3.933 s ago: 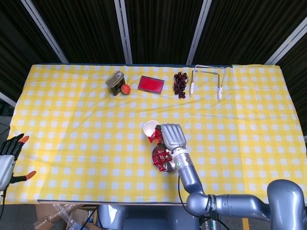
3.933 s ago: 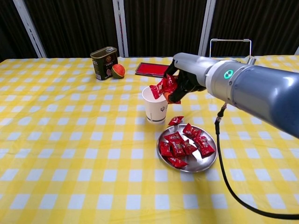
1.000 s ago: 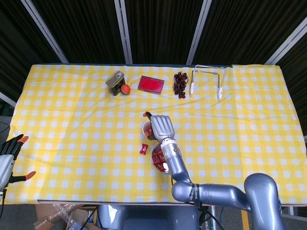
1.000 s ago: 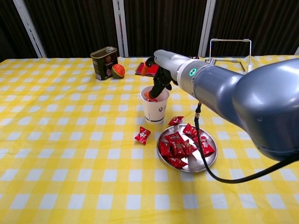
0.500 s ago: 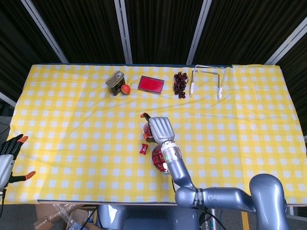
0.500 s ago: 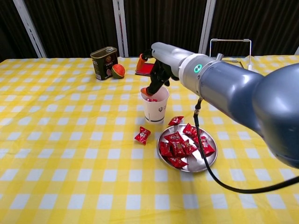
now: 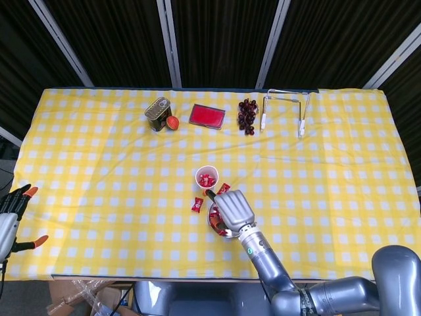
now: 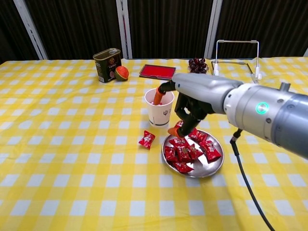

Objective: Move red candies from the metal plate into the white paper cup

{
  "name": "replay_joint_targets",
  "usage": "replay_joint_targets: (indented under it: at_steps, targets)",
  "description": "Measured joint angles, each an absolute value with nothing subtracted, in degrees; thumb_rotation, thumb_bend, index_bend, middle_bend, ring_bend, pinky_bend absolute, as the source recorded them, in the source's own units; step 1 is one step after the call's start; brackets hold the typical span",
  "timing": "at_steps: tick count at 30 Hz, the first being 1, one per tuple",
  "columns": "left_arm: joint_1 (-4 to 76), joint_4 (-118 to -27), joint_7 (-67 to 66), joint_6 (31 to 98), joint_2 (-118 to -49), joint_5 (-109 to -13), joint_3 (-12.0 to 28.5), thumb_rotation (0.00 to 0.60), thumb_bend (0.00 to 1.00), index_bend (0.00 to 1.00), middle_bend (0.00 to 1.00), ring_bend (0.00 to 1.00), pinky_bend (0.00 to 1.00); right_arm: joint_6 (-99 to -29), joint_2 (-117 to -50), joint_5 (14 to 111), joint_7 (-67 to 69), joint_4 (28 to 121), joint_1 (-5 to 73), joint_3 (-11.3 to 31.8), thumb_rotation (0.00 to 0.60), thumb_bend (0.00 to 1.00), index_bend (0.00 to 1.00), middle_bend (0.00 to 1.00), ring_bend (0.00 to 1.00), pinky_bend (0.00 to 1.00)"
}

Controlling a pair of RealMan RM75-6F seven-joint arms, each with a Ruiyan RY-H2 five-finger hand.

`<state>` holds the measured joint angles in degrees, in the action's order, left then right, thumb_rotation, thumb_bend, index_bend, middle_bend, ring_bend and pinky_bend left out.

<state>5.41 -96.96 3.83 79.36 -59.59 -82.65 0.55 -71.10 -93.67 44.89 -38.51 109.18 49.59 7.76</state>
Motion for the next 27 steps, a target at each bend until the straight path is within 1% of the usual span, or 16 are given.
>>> replay_joint_targets:
  at_steps: [4,9,20,24,27]
  targets:
    - [5.22,-96.86,3.49,79.83,-59.82,-82.93,0.49,0.600,0.02,0.00,0.00,0.00,0.00,-70.70,-93.71,47.17,-39.38,108.54,48.54,4.83,0.600,0.37,0.27,0.86,0.92,1.00]
    - [5.17,-96.68,2.76,80.02,-60.11,-82.99,0.51,0.600,0.02,0.00,0.00,0.00,0.00,-71.15,-96.99,47.60,-40.79,106.74,48.21,4.66,0.600,0.33,0.28,0.87,0.92,1.00]
    - [5.17,-96.57,2.42,79.82,-60.12,-82.66,0.57,0.600,0.02,0.00,0.00,0.00,0.00,-71.19,-105.88,44.16,-44.67,99.01,50.06,9.00,0.600,0.32,0.29,0.87,0.92,1.00]
    - [5.28,-96.61,2.68,79.49,-59.98,-82.50,0.60,0.600,0.02,0.00,0.00,0.00,0.00,-70.28,-108.28,43.03,-45.21,95.40,51.05,10.83,0.600,0.32,0.33,0.87,0.92,1.00]
    - [5.37,-96.69,2.95,79.17,-59.85,-82.38,0.59,0.600,0.02,0.00,0.00,0.00,0.00,-69.40,-109.72,42.11,-45.35,92.62,51.67,12.06,0.600,0.32,0.33,0.87,0.92,1.00]
